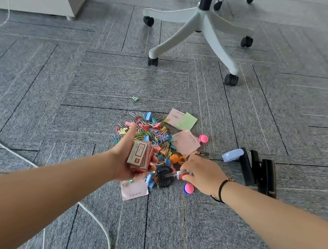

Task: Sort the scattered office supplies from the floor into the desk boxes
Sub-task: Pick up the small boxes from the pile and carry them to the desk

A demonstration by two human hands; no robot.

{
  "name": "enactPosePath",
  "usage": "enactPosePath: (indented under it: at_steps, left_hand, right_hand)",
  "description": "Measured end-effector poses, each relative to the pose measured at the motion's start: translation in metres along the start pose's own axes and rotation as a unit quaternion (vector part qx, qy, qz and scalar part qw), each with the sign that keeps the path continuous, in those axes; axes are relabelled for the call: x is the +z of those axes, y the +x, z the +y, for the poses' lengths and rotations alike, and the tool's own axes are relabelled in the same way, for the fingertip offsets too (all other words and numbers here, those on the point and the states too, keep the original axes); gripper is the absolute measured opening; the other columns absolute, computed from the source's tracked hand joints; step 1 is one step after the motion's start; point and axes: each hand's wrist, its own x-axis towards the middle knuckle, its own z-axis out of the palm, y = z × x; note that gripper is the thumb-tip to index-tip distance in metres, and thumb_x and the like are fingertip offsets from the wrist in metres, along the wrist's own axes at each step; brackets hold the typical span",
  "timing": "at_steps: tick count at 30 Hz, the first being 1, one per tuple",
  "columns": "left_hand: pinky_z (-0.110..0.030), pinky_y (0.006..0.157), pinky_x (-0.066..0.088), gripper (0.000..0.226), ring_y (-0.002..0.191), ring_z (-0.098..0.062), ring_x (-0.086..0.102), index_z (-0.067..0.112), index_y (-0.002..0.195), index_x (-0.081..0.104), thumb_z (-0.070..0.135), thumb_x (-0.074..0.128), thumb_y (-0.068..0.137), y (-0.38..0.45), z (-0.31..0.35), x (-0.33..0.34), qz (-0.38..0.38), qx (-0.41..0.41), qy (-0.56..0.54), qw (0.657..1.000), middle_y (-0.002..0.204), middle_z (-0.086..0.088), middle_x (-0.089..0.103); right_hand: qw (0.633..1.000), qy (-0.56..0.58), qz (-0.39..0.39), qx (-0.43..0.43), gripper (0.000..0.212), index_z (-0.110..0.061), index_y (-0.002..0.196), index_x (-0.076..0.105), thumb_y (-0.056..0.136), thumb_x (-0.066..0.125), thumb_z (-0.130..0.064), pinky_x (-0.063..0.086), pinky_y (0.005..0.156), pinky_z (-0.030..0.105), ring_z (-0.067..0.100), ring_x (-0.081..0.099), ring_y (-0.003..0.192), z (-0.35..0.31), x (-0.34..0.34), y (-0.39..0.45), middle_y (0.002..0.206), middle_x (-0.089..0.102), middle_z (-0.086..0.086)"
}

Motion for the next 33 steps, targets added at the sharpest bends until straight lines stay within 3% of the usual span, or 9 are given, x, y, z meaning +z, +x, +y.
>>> enactPosePath:
  at_steps: [3,5,9,12,21,23,25,27,33]
  left_hand:
    - [-0.026,0.050,0.051,0.103,0.068,-0.027,0.064,0.007,0.113,0.064,0.093,0.020,0.080,0.003,0.001,0.002,-0.004,0.005,-0.006,1.000,0.086,-0.015,0.067]
    - [-0.027,0.052,0.051,0.105,0.070,-0.028,0.066,0.006,0.115,0.064,0.094,0.019,0.079,0.005,0.002,0.002,-0.009,0.010,-0.002,1.000,0.088,-0.015,0.068]
    - [-0.025,0.056,0.047,0.104,0.067,-0.027,0.068,0.005,0.102,0.066,0.094,0.016,0.081,0.006,0.002,0.006,0.000,0.011,0.021,1.000,0.084,-0.015,0.071]
    - [-0.025,0.058,0.047,0.103,0.066,-0.024,0.067,0.008,0.092,0.066,0.097,0.016,0.078,0.007,0.002,0.009,0.000,0.009,0.026,1.000,0.081,-0.014,0.070]
    - [-0.031,0.067,0.048,0.102,0.061,-0.022,0.066,0.013,0.058,0.076,0.093,0.017,0.081,0.010,0.003,0.009,0.027,0.025,0.042,0.998,0.069,-0.009,0.071]
    - [-0.037,0.073,0.055,0.105,0.068,-0.026,0.072,0.009,0.078,0.080,0.095,0.020,0.079,0.008,0.004,0.007,0.018,0.031,0.024,0.999,0.083,-0.012,0.074]
    - [-0.049,0.091,0.056,0.112,0.089,-0.032,0.072,0.004,0.109,0.075,0.098,0.025,0.075,0.004,0.006,0.006,0.000,0.040,-0.006,0.999,0.105,-0.017,0.074]
    - [-0.054,0.108,0.046,0.116,0.103,-0.035,0.067,-0.002,0.119,0.070,0.098,0.032,0.072,-0.001,0.009,0.005,-0.015,0.051,-0.035,0.998,0.119,-0.021,0.071]
    - [-0.049,0.109,0.047,0.123,0.110,-0.038,0.066,-0.011,0.130,0.060,0.096,0.042,0.072,-0.056,0.027,0.024,-0.055,0.083,-0.103,0.990,0.125,-0.030,0.065]
  right_hand:
    - [0.999,0.042,0.014,0.003,0.021,-0.028,0.106,0.071,0.095,0.061,-0.043,0.051,0.077,0.034,0.017,0.063,0.093,-0.003,-0.013,-0.004,0.102,0.063,-0.007]
    - [0.981,0.191,0.028,0.039,0.021,-0.024,0.094,0.073,0.090,0.068,-0.044,0.053,0.068,0.033,0.014,0.064,0.075,-0.011,-0.028,-0.005,0.085,0.070,-0.004]
    - [0.811,0.582,0.022,0.064,0.016,-0.005,0.097,0.071,0.086,0.076,-0.016,0.046,0.055,0.025,0.016,0.061,0.064,-0.048,-0.074,-0.009,0.078,0.075,0.006]
    - [0.734,0.677,0.014,0.057,0.023,-0.004,0.101,0.067,0.083,0.078,-0.010,0.046,0.051,0.024,0.018,0.061,0.058,-0.080,-0.095,-0.013,0.084,0.075,0.016]
    - [0.829,0.538,0.095,0.120,0.033,-0.013,0.084,0.066,0.072,0.088,-0.034,0.042,0.042,0.019,0.008,0.060,0.051,-0.107,-0.079,-0.008,0.067,0.070,0.000]
    - [0.833,0.530,0.096,0.129,0.037,-0.018,0.087,0.065,0.069,0.088,-0.040,0.051,0.054,0.026,0.011,0.067,0.064,-0.106,-0.076,-0.007,0.077,0.072,0.000]
    - [0.822,0.543,0.085,0.148,0.045,-0.023,0.096,0.062,0.067,0.089,-0.043,0.059,0.070,0.033,0.014,0.070,0.082,-0.105,-0.073,-0.006,0.092,0.070,0.001]
    - [0.804,0.568,0.066,0.163,0.056,-0.026,0.105,0.059,0.062,0.090,-0.046,0.059,0.083,0.037,0.013,0.069,0.090,-0.105,-0.072,-0.004,0.099,0.069,-0.001]
    - [0.697,0.702,-0.024,0.146,0.063,-0.016,0.119,0.058,0.067,0.090,-0.032,0.054,0.096,0.045,0.026,0.072,0.096,-0.117,-0.112,-0.020,0.106,0.075,0.011]
